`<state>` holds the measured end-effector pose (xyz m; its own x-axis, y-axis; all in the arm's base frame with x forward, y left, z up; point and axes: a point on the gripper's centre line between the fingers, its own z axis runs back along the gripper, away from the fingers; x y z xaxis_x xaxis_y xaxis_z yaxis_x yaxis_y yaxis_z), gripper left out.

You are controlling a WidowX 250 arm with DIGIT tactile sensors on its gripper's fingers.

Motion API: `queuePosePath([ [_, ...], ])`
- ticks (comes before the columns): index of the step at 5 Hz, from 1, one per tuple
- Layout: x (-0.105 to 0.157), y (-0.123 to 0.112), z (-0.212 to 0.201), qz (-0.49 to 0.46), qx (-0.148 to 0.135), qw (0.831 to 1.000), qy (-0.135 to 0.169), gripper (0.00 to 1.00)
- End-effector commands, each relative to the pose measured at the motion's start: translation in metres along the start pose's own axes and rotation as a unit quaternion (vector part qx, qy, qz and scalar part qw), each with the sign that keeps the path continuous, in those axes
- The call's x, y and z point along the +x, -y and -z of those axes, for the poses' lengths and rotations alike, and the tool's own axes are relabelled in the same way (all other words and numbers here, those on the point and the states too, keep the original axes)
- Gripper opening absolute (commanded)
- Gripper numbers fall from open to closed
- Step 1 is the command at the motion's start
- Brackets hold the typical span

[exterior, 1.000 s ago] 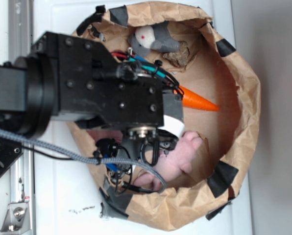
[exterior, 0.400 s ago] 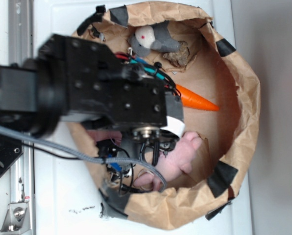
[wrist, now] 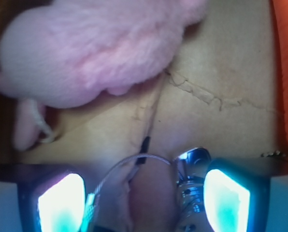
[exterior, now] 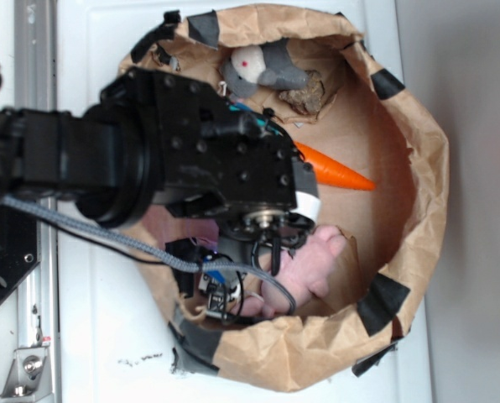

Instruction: Grab the silver keys.

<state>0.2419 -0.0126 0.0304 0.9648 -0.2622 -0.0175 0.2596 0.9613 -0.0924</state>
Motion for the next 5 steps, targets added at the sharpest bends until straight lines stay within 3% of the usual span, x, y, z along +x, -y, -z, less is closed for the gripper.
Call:
queuePosePath([
  [1,0.005,-0.004,-0.009,-0.002,0.009,0.999,0.033,0.00],
  [5,0.005,-0.007,-0.019,-0.007,0.042,0.998,0.052,0.00],
])
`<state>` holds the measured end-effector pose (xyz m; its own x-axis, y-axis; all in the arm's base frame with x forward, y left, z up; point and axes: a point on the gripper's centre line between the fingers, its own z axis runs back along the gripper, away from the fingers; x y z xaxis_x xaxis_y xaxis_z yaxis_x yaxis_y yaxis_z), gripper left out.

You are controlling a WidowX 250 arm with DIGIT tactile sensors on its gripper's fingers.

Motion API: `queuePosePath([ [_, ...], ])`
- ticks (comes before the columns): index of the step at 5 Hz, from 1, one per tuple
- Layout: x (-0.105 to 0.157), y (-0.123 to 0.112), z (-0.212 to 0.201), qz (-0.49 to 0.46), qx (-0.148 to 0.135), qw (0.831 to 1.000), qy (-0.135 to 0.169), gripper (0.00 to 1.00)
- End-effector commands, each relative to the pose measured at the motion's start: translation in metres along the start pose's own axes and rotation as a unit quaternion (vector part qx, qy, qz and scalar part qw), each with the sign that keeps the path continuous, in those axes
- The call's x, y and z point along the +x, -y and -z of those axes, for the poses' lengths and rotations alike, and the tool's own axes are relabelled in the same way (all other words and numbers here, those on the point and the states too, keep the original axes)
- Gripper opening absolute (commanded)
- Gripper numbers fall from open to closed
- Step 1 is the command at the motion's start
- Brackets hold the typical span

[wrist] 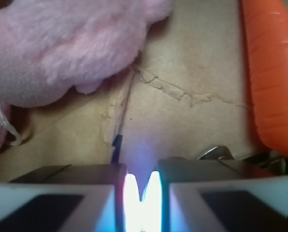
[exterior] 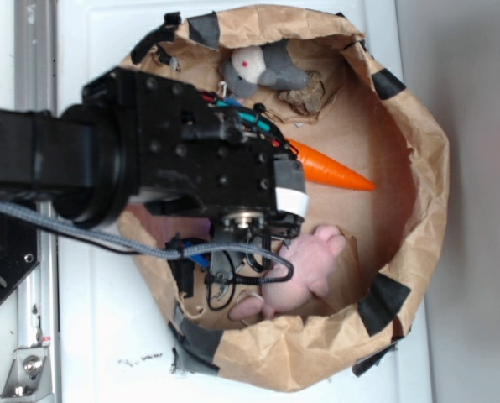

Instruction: Grab the silver keys.

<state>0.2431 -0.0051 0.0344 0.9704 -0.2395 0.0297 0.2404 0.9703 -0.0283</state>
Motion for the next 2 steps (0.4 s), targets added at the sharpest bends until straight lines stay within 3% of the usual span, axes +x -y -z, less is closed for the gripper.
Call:
queuePosePath([
  [1,0.0073,-0.0018,-0.0172,0.001,0.018,0.999,0.033,0.00],
  [2,0.0080,-0.0040,-0.0217,0.000,0.023,0.999,0.041,0.00],
])
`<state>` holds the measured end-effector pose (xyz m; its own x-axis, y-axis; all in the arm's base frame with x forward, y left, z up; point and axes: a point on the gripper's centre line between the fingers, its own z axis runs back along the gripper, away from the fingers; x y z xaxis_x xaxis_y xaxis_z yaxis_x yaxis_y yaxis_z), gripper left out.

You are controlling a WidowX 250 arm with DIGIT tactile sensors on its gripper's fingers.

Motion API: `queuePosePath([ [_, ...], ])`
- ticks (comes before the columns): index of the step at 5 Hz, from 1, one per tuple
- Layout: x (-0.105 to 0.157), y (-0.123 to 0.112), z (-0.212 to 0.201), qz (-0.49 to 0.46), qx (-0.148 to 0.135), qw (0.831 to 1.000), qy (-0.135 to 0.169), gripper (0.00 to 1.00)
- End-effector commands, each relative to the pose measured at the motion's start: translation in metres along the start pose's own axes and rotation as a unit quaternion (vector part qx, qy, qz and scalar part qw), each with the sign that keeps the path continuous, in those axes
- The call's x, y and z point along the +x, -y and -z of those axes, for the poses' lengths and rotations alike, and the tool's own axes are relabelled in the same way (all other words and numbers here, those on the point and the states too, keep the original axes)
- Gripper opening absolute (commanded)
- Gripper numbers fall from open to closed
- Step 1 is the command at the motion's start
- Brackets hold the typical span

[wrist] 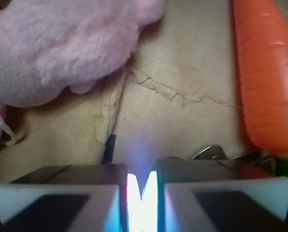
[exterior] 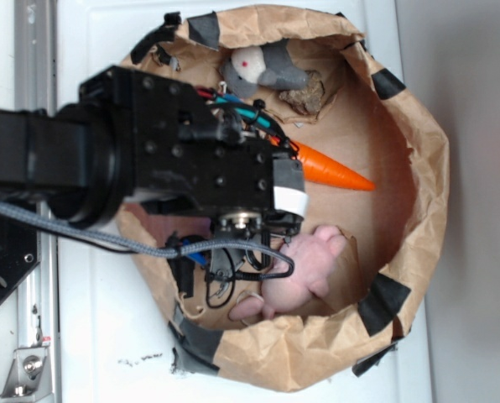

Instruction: Grab the silver keys.

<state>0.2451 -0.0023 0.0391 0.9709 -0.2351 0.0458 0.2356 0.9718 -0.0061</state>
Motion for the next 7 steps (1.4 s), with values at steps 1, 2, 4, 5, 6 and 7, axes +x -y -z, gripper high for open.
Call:
queuePosePath([
  [1,0.007,-0.008,-0.030,-0.009,0.032,0.998,0.048,0.00],
  [2,0.004,-0.027,-0.064,-0.049,0.037,0.994,0.086,0.00],
  [4,0.002,-0.044,-0.094,-0.076,0.037,0.989,0.123,0.00],
  [5,0.003,-0.043,-0.091,-0.072,0.038,0.990,0.119,0.00],
  [6,0.003,-0.041,-0.087,-0.068,0.039,0.990,0.116,0.00],
  [7,0.003,-0.037,-0.083,-0.048,0.034,0.992,0.110,0.00],
])
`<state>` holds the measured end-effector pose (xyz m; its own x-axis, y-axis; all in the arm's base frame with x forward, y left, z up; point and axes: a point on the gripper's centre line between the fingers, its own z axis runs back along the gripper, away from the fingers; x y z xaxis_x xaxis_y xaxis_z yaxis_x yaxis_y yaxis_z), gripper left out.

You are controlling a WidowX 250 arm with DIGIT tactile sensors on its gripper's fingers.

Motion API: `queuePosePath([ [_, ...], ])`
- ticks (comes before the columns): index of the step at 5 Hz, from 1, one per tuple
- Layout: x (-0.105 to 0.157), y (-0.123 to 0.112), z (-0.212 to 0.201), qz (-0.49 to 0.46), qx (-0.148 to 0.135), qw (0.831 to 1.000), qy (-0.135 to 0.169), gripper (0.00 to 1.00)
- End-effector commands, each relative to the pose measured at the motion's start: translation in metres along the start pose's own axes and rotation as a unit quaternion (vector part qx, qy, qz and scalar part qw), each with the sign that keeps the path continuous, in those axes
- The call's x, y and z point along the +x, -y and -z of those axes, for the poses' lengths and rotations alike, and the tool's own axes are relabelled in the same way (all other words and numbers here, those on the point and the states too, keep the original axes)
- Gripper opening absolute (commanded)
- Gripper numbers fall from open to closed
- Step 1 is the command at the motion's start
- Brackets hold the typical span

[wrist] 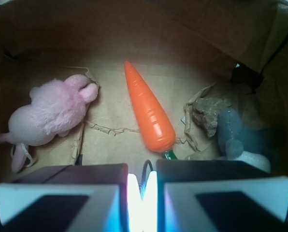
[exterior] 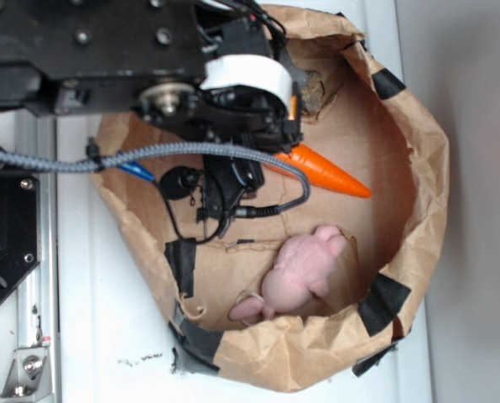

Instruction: Grab the silver keys.

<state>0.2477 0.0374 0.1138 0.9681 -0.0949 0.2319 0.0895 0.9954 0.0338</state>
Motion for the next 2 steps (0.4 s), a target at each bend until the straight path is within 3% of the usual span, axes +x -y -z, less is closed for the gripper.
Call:
queuePosePath([
  [1,0.007,0.026,0.007,0.122,-0.025,0.992,-0.024,0.00],
  [2,0.004,0.039,0.020,0.175,-0.058,0.981,-0.057,0.00],
])
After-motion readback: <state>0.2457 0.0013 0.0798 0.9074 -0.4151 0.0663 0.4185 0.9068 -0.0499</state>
